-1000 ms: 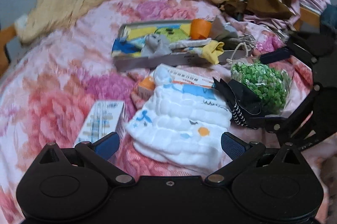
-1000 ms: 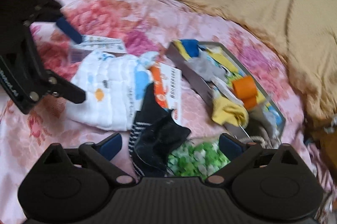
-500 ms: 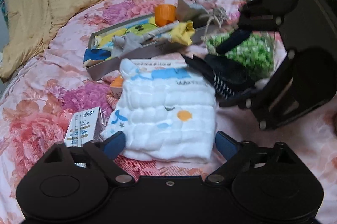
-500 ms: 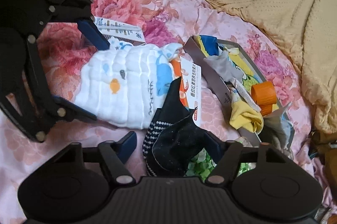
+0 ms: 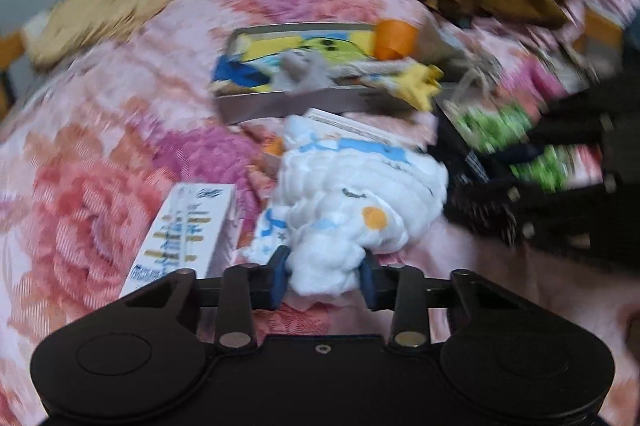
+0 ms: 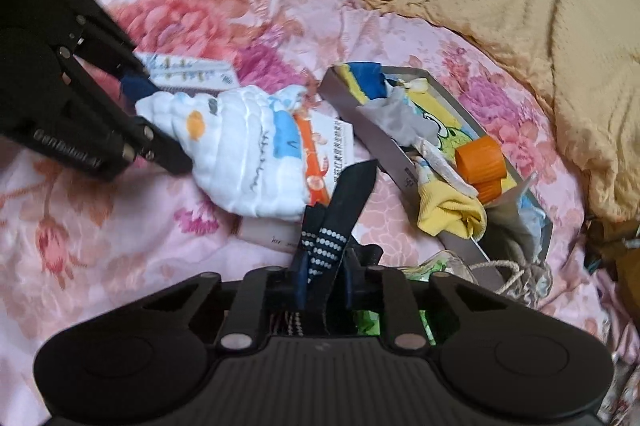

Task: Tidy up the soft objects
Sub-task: 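Grasp the white muslin cloth with the left tool while the right tool grasps the black-and-white sock, then lift and carry the white cloth and black sock over the frog-picture tray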

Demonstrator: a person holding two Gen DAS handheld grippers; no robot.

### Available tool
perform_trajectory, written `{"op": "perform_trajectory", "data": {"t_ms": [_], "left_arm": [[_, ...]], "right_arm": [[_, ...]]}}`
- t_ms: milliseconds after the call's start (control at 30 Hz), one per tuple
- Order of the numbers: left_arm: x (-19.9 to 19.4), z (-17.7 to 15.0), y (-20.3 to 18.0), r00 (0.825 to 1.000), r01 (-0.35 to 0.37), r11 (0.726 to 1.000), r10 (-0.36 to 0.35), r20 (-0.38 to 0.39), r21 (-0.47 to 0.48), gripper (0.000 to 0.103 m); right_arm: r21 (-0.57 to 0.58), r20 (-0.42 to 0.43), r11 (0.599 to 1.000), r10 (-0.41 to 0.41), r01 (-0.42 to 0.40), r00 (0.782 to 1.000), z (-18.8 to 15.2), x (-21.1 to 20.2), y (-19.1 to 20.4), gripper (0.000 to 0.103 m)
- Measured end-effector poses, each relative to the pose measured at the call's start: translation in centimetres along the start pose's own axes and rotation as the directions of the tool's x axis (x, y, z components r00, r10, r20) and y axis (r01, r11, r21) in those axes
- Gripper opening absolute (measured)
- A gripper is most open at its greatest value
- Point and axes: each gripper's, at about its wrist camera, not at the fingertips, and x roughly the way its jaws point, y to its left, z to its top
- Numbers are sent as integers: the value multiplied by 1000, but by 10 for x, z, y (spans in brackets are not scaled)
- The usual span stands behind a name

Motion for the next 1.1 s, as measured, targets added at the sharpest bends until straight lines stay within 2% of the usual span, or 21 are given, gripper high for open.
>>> {"op": "perform_trajectory", "data": {"t_ms": [133,333,433,533,667,733,833,867,1000,1067,1100], "left_arm": [[-1,6,17,1000,18,990,-18,-2,-139,30],[-3,7,30,999,45,966,-43,12,-253,29],[-4,8,36,997,79,947,-76,24,-311,28],[-1,7,37,991,128,931,-130,17,-342,28],[-4,7,33,991,135,938,-133,29,-319,28],[-5,7,35,988,157,926,-151,42,-344,28],[-6,7,40,982,189,905,-178,64,-381,29],[-6,7,40,982,188,904,-176,66,-384,29],[-5,8,40,988,157,914,-146,56,-375,33],[-4,7,41,990,143,913,-136,47,-382,35],[-3,7,43,989,144,910,-138,44,-389,37]], "right_arm": [[110,6,993,32,-33,999,3,0,-13,9],[194,26,978,69,-73,997,4,-2,-22,4],[248,48,960,119,-127,992,4,-4,-27,4],[336,86,913,217,-233,972,4,-5,-35,4],[431,130,842,299,-325,945,1,-3,-47,4],[480,158,799,328,-363,931,-1,-3,-54,4],[524,183,761,337,-382,924,-4,-2,-63,4],[529,178,762,329,-372,927,-4,-2,-64,4],[510,120,808,271,-294,955,-5,3,-60,11],[487,97,831,252,-267,963,-4,4,-55,16],[481,92,836,252,-265,963,-4,4,-54,24]]}}
